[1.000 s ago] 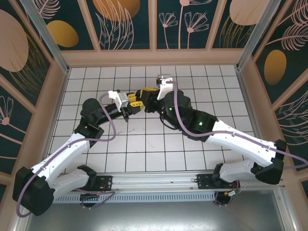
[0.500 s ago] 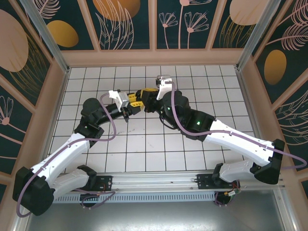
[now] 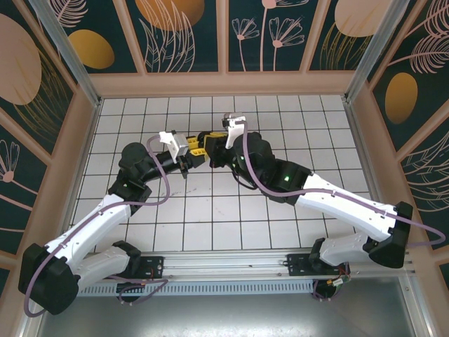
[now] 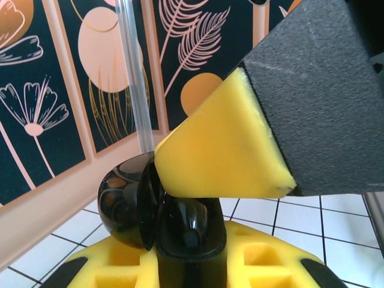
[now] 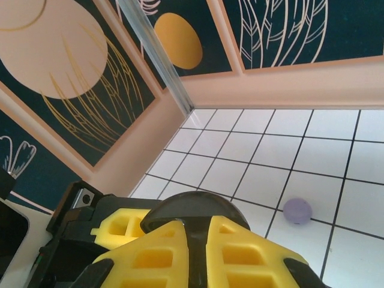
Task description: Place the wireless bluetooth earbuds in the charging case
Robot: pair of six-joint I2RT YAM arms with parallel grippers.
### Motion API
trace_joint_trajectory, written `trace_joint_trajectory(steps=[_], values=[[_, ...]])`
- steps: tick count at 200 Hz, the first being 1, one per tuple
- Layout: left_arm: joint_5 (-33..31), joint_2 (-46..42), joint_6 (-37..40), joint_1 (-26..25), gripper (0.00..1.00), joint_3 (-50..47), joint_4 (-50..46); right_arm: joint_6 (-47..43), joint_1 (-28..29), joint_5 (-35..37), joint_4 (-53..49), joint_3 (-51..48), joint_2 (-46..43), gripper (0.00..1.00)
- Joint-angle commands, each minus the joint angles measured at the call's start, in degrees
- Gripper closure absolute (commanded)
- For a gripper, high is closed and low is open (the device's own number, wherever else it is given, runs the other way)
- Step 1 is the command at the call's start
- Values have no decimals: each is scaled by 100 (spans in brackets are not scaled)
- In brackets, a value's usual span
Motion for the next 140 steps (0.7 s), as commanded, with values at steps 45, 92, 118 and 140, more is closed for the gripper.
trace_joint_trajectory(steps=[45,92,118,140], values=[[52,-49,-34,-43,100,267,443,133,62,-89,-527,103,135,74],[93,13,-28,-43,100,259,366,271,-96,63,-474,596,-139,39],[134,48,-19,-43,100,216,338,313,-298,-186,-640,1014,-199,36],[168,83,-27,-36,100,181,338,365,-557,-488,-907,1353,-56,36]])
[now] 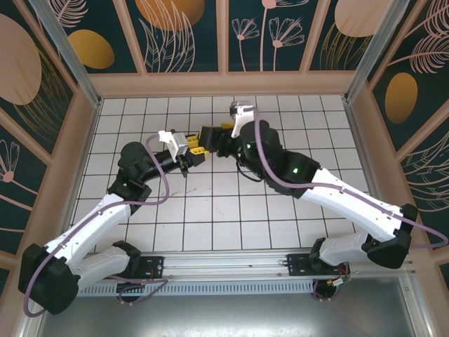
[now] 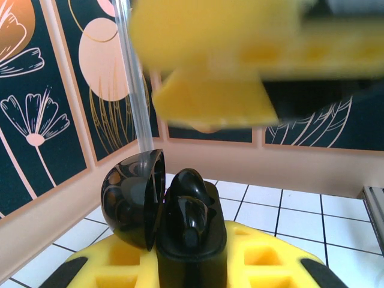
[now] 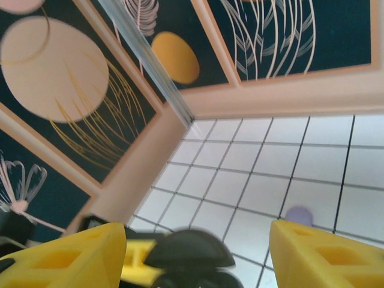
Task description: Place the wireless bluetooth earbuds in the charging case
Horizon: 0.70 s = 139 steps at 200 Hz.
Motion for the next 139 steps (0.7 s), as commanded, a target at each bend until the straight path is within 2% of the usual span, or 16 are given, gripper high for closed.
trace_joint_trajectory(steps=[1,25,68,103,139], values=[[148,60,-25,-33,100,104,242,100,-245,-362,-303,500,-69,36],[196,94,18,-34,100,81,193,260,-684,-895,-710,842,263,43],[353,180,139,-36,100,132,34,207,-1140,-1639,-1485,1625,1116,77],[432,260,165,-31,100,224,-35,3,-1248,-2034,-2160,2303,1725,88],[331,294,173,-36,100,294,-66,-97,-1233,-2452,-2521,2262,1780,94]])
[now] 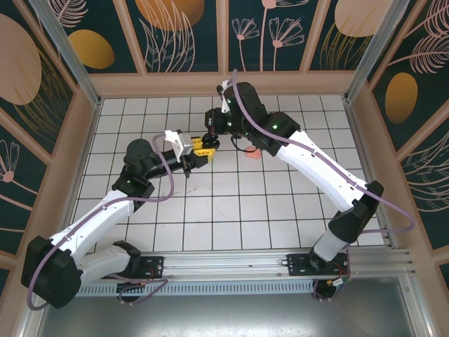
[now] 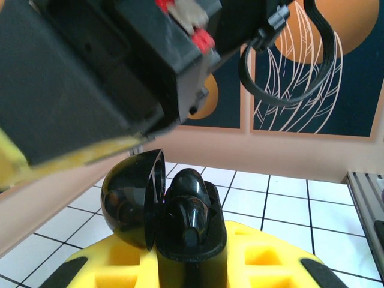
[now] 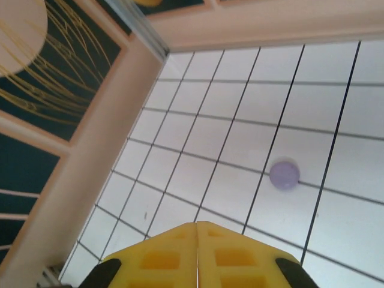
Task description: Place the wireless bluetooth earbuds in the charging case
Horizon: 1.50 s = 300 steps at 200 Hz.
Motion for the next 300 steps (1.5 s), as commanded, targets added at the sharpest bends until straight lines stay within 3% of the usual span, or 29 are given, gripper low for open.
trace_joint_trajectory(steps=[1,74,103,119,167,232,271,300], values=[[43,1,96,-36,100,225,54,-156,-15,-478,-473,180,-117,94],[-255,117,-96,-36,100,253,282,96,271,-577,-368,-1086,-1203,99],[-229,237,-320,-36,100,208,294,579,5,412,102,-1686,-1909,83],[-194,258,-519,-35,100,11,487,853,-209,779,502,-2226,-2424,64],[-203,558,-1243,-36,100,-631,1084,1292,-476,1214,783,-3544,-3187,57],[-706,2373,-2881,-36,100,-513,915,1658,-475,1380,1084,-4865,-3273,56],[-694,3479,-3371,-36,100,-62,759,1726,-475,1357,1190,-5122,-3235,54],[-733,4251,-3445,-36,94,506,126,1722,-476,1375,1217,-5119,-3238,53]])
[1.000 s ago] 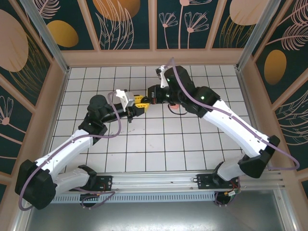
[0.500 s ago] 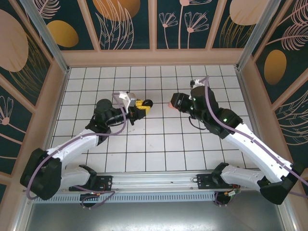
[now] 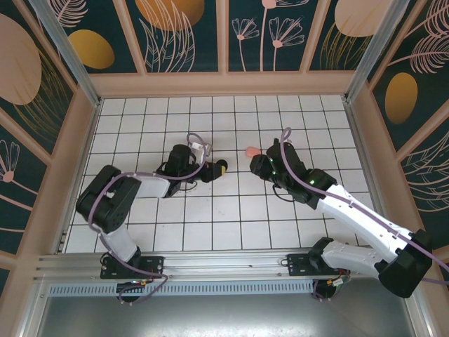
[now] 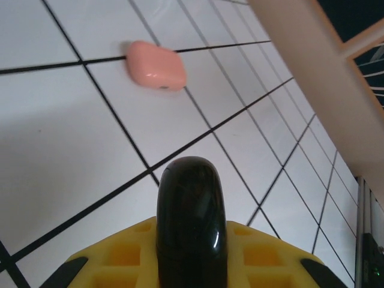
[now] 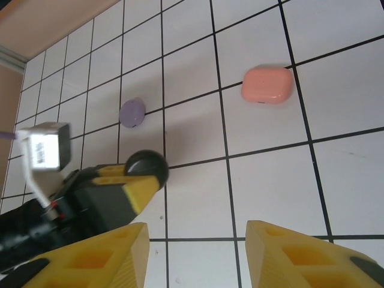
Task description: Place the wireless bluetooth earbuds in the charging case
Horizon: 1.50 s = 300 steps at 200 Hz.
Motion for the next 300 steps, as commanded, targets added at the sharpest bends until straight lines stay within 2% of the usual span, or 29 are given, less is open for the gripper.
trace_joint_trajectory(steps=[1,52,83,97,117,121,124,127,136,150,163,180,204,218,233,271,300], values=[[-38,421,-294,20,93,531,-432,93,-2,133,246,-33,-6,53],[-102,1142,-282,20,82,1064,-1061,32,-9,168,242,57,15,51],[-233,1207,-112,20,66,1173,-1368,-35,-9,207,179,158,14,49],[-344,1130,-4,20,53,1190,-1511,-79,-17,212,129,240,13,48],[-584,903,222,42,28,1224,-1832,-156,-57,226,41,360,-27,45],[-629,848,264,46,20,1238,-1909,-175,-73,237,14,387,-38,43],[-673,801,306,54,5,1249,-1976,-191,-77,242,5,403,-53,42],[-712,745,338,63,2,1258,-2042,-196,-95,251,-21,429,-63,40],[-828,571,456,104,1,1278,-2248,-265,-129,305,-86,479,-110,35],[-978,215,640,205,1,1286,-2557,-362,-233,429,-182,541,-218,20],[-1136,-213,786,314,1,1263,-2817,-496,-397,587,-271,576,-321,2],[-1459,-940,1022,436,1,1232,-3113,-792,-648,902,-235,548,-468,1],[-2244,-1921,1389,528,1,1157,-3325,-1250,-1112,1850,86,192,-497,1],[-2803,-2492,1686,543,1,978,-3203,-1428,-1383,2606,686,-314,-505,1],[-3415,-3103,2054,548,1,562,-2784,-1927,-1639,3131,1917,-1166,-582,1],[-4785,-4466,3022,714,1,-986,-1204,-2742,-2564,3093,4231,-2622,-359,1],[-5136,-4920,3296,1299,1,-1760,-457,-3188,-3304,2517,5714,-3369,53,1]])
